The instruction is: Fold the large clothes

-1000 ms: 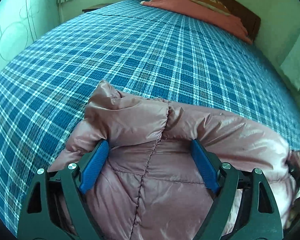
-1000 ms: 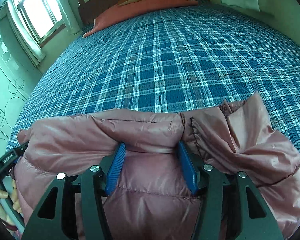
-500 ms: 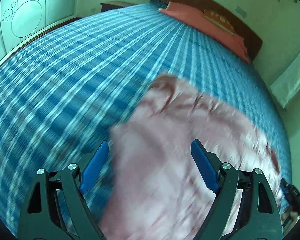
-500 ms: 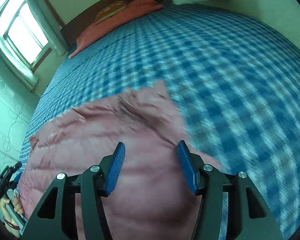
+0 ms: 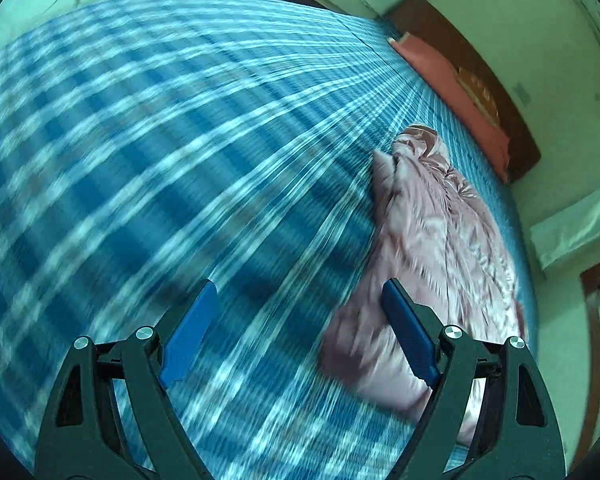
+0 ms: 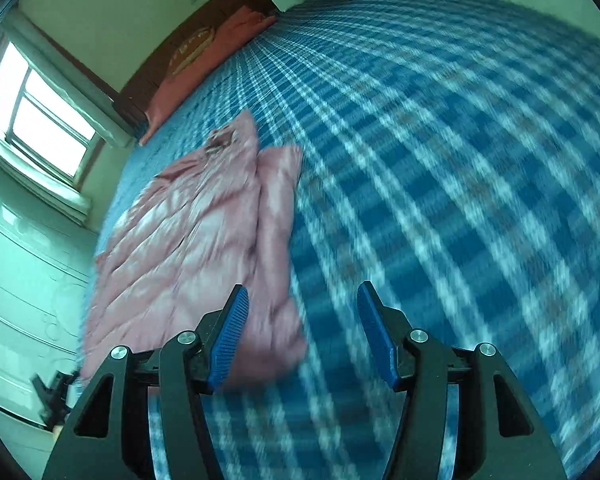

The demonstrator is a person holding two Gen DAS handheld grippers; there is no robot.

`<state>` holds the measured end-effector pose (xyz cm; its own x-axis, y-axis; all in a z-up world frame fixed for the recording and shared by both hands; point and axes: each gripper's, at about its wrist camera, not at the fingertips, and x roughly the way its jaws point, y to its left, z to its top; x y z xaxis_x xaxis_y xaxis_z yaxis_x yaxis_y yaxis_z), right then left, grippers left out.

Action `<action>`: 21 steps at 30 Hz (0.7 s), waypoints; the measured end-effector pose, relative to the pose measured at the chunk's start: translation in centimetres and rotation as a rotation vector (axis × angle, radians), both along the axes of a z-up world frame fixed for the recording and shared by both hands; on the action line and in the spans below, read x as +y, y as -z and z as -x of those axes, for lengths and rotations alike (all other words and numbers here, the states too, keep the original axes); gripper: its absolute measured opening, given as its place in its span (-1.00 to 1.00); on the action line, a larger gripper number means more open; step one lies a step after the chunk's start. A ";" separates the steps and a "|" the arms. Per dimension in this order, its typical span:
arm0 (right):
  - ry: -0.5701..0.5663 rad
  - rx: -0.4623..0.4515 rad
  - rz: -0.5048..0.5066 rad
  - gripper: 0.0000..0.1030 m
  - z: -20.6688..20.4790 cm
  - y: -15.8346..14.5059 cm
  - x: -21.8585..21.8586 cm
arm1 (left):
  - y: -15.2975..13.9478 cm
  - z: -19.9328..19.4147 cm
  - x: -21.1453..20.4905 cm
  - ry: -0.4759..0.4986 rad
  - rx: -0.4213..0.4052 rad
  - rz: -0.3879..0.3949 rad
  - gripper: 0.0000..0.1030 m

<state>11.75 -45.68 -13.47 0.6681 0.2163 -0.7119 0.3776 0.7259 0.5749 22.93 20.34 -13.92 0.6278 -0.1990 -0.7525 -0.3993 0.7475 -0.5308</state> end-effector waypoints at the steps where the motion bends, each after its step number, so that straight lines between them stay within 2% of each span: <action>1: 0.006 -0.012 -0.036 0.13 0.5 0.3 0.5 | 0.2 1.3 0.1 -0.016 -0.015 0.027 0.63; 6: 0.024 -0.077 -0.220 0.21 1.8 2.1 2.8 | 0.7 6.2 -1.5 -0.022 -0.097 0.121 0.65; 10: 0.043 -0.104 -0.307 0.29 0.5 3.6 4.6 | 1.1 6.3 -3.6 0.008 -0.124 0.173 0.72; 13: 0.071 -0.123 -0.323 0.30 -1.2 4.2 5.3 | 1.3 5.2 -4.8 0.017 -0.130 0.201 0.75; 21: 0.166 -0.168 -0.271 0.36 -4.4 4.1 5.1 | 1.9 1.5 -5.5 -0.092 -0.127 0.256 0.79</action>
